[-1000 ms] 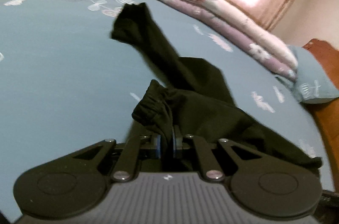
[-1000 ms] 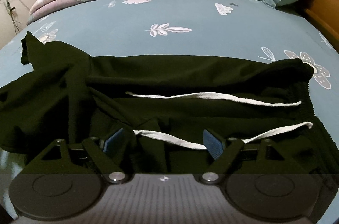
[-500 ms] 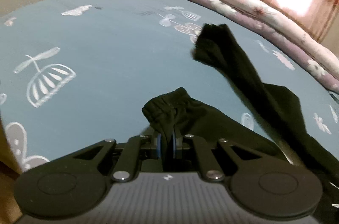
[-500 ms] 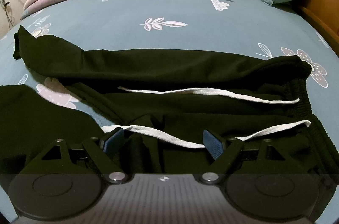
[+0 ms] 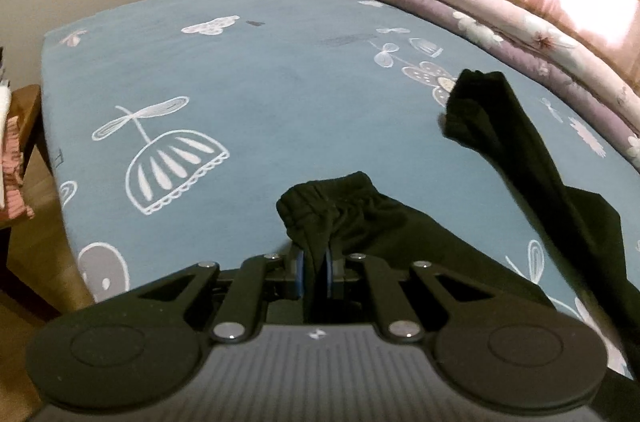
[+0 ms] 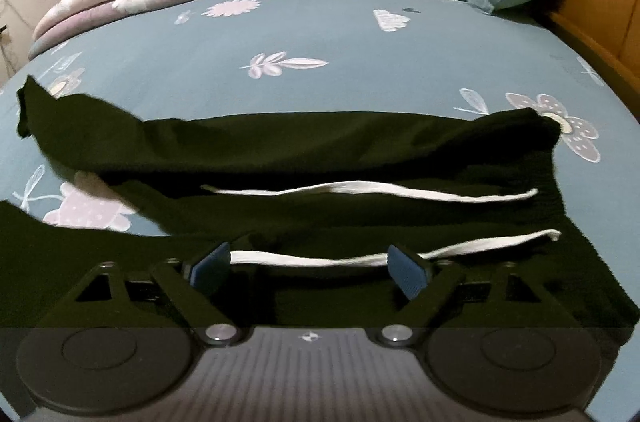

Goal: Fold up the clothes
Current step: 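Lower the leg cuff onto the folded pants with the left gripper, then open the left gripper to release the leg cuff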

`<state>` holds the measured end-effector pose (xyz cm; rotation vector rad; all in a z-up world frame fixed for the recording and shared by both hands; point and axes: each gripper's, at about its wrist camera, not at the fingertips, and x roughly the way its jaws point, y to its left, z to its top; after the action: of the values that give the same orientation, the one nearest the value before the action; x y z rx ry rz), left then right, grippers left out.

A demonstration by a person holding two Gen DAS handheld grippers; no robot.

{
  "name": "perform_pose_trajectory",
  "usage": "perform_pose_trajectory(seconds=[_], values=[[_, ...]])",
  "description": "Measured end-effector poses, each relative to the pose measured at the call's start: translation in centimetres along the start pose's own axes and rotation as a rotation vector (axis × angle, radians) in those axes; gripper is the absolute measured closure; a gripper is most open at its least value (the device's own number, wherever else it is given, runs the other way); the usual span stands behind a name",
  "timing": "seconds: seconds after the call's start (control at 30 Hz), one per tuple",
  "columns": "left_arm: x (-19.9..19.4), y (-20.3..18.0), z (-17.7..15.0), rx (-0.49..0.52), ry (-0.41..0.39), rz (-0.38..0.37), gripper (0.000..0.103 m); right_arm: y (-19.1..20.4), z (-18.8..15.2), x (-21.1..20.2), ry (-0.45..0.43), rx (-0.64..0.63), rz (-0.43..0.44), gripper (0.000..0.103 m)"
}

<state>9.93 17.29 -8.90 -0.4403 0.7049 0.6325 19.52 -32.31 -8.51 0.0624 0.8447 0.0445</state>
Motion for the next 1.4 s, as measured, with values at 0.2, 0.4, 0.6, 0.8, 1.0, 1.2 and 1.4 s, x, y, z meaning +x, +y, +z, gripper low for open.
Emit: perform_pose_trajectory(seconds=[0.2,0.4,0.6,0.8,1.0,1.2,1.4], values=[[-0.3,1.2,0.2,-0.017,-0.006,0.031,0.095,-1.0,0.0,-0.3,-0.010,0.027,-0.017,0.014],[0.0,2.9,0.4,-0.055,-0.008,0.080,0.095,-2.1,0.1,-0.7,-0.024,0.057,-0.038,0.014],[0.4,3.1,0.4,-0.038,0.012,0.093,0.090,-2.8,0.1,-0.7,-0.021,0.062,-0.074,0.014],[0.8,3.8,0.6,-0.066,0.070,0.070,0.087,-3.9,0.1,-0.8,-0.026,0.095,-0.095,0.014],[0.5,4.0,1.6,-0.054,0.089,0.051,0.063,-3.4,0.2,-0.7,-0.027,0.075,-0.079,0.014],[0.1,4.7,2.6,-0.039,0.104,0.096,0.061,-3.3,0.2,-0.6,-0.023,0.071,-0.078,0.014],[-1.8,3.0,3.9,-0.016,0.117,0.027,0.051,-2.6,0.4,-0.3,-0.021,0.062,-0.068,0.014]])
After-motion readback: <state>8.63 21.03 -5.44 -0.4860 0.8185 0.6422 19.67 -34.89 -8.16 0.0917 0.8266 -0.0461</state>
